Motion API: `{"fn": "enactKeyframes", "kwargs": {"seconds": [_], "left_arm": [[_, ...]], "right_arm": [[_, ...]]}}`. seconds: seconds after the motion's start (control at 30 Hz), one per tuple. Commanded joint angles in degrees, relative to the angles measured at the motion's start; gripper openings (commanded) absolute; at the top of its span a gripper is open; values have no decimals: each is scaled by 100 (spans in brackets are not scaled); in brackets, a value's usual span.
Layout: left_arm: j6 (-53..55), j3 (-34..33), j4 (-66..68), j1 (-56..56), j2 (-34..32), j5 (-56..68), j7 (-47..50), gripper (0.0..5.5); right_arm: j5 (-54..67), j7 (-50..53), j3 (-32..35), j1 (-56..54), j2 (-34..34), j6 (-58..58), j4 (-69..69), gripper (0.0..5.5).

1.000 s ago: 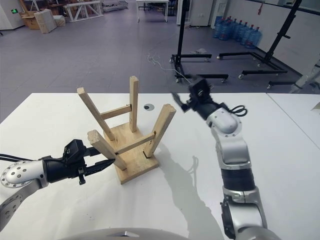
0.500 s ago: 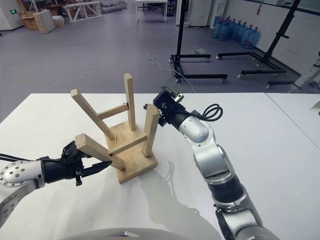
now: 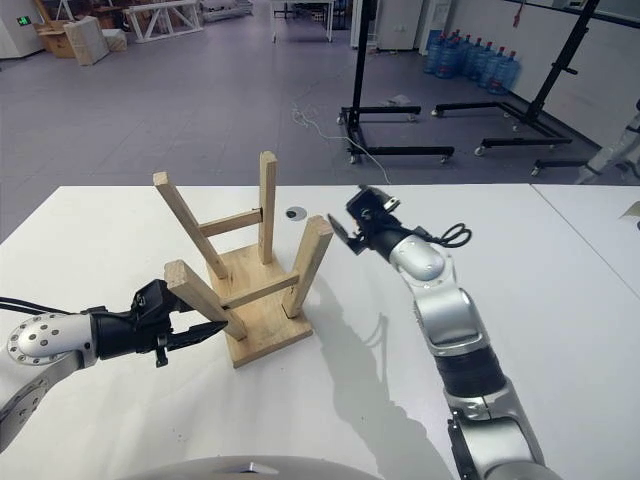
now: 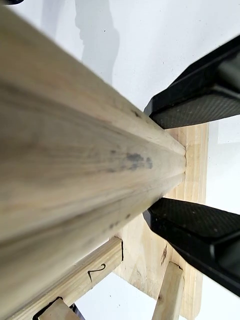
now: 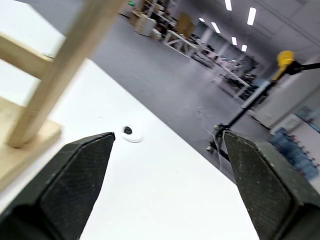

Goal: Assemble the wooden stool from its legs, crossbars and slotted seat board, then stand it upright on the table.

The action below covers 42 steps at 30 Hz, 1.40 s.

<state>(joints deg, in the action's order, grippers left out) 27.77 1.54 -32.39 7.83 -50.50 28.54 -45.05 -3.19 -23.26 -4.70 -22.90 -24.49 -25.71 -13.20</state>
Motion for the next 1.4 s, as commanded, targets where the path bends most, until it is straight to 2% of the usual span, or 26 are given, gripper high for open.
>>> {"fn": "enactKeyframes", "kwargs": {"seconds": [0.03, 0.1, 0.17, 0.27, 0.37, 0.53, 0.63, 0.77, 0.97, 1.1, 1.2, 1.33, 1.4], "left_arm": [[287, 289, 421, 179, -186, -355, -149, 204], [275, 281, 447, 177, -211, -369, -186, 204], [277, 265, 449, 194, -228, -376, -210, 204], [290, 234, 416, 238, -241, -361, -202, 203], [309, 226, 363, 288, -248, -357, -181, 203], [360, 271, 308, 294, -274, -353, -178, 203], [364, 346, 324, 253, -264, -373, -186, 203], [335, 390, 428, 203, -257, -402, -189, 203], [288, 375, 510, 173, -262, -402, -196, 203], [221, 385, 575, 127, -273, -431, -247, 203], [166, 402, 623, 114, -281, -465, -276, 203], [124, 425, 660, 79, -299, -488, -306, 203], [111, 428, 664, 68, -313, -496, -321, 203]], "right_arm": [[436, 230, 663, -591, 179, 119, 38, 402], [1775, 409, 1531, -1087, 778, -385, -274, 402], [3636, 627, 2411, -1617, 1192, -1059, -611, 402], [5241, 914, 2778, -1848, 1343, -1621, -946, 402], [5776, 899, 2177, -1300, 1319, -2251, -1339, 402], [5053, 195, -448, 410, 271, -3217, -1868, 402], [4796, 352, -835, 486, 301, -3291, -1545, 402], [4883, 474, -445, 193, 544, -3148, -1371, 402], [5750, 498, 592, -272, 984, -2567, -1634, 402], [7265, 808, 1611, -1005, 1130, -2144, -1715, 402], [7992, 1034, 2324, -1346, 926, -1783, -1269, 402], [7582, 1191, 2616, -815, 627, -1666, -196, 402], [7805, 1280, 2691, -318, 775, -1779, 98, 402]]}}
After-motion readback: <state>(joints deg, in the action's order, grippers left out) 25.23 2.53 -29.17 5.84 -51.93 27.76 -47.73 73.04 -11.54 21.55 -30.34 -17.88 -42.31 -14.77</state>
